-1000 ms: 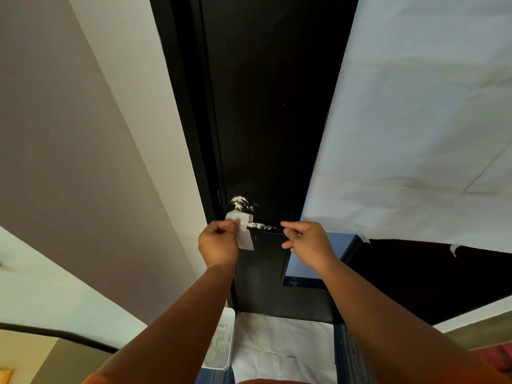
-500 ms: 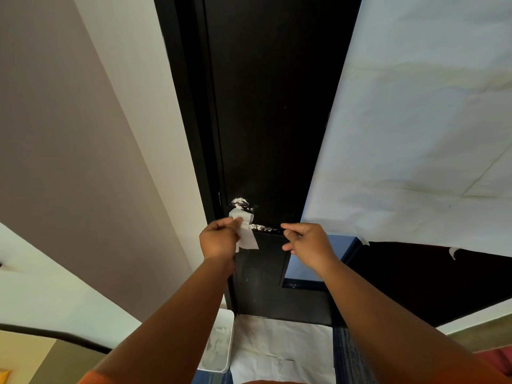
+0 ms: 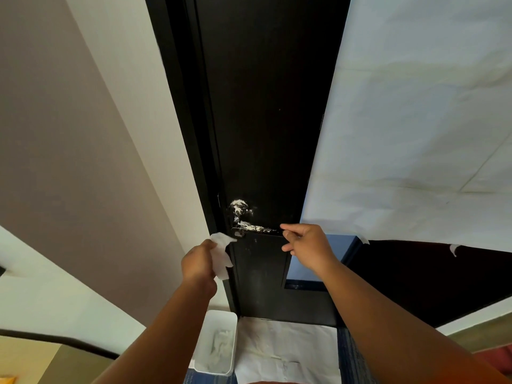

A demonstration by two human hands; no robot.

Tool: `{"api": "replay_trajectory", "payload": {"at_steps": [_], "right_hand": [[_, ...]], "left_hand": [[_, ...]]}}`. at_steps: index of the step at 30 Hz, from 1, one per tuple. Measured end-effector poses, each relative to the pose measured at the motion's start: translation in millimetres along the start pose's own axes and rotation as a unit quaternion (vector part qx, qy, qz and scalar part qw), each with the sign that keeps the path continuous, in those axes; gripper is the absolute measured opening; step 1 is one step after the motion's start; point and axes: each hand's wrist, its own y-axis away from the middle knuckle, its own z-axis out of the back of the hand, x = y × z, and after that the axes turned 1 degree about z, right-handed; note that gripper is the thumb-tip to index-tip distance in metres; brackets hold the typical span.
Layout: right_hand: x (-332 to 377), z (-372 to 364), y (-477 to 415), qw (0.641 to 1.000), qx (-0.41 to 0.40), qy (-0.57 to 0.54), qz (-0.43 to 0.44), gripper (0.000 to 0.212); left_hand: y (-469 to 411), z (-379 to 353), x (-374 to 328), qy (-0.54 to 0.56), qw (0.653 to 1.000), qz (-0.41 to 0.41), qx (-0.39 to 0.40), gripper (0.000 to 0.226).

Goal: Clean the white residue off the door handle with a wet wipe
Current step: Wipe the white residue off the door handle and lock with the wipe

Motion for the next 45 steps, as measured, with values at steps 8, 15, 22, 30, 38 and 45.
{"api": "replay_trajectory", "payload": {"at_steps": [8, 15, 22, 30, 38, 45], "right_hand": [[-1, 0, -1, 1.0, -0.003, 0.002, 0.004, 0.028], [-1, 0, 0, 1.0, -0.002, 0.01, 0.005, 0.028], [-1, 0, 0, 1.0, -0.005, 0.008, 0.005, 0.028], [-2, 0, 0, 1.0, -0.006, 0.008, 0.006, 0.028], [-3, -1, 0, 1.0, -0.01, 0.0, 0.006, 0.027], [-3, -1, -1, 1.0, -0.007, -0.002, 0.0, 0.025]], "left_hand": [[7, -14, -11, -0.076, 0.992, -0.101, 0.033, 0.012], [20, -41, -11, -0.067, 0.985, -0.129, 0.089, 0.011], [10, -51, -12, -0.111, 0.981, -0.159, 0.028, 0.004], [24, -50, -13, -0.224, 0.932, -0.282, 0.039, 0.035], [12, -53, -31, -0.276, 0.918, -0.285, 0.028, 0.015], [19, -49, -30, -0.357, 0.87, -0.338, 0.018, 0.027]]}}
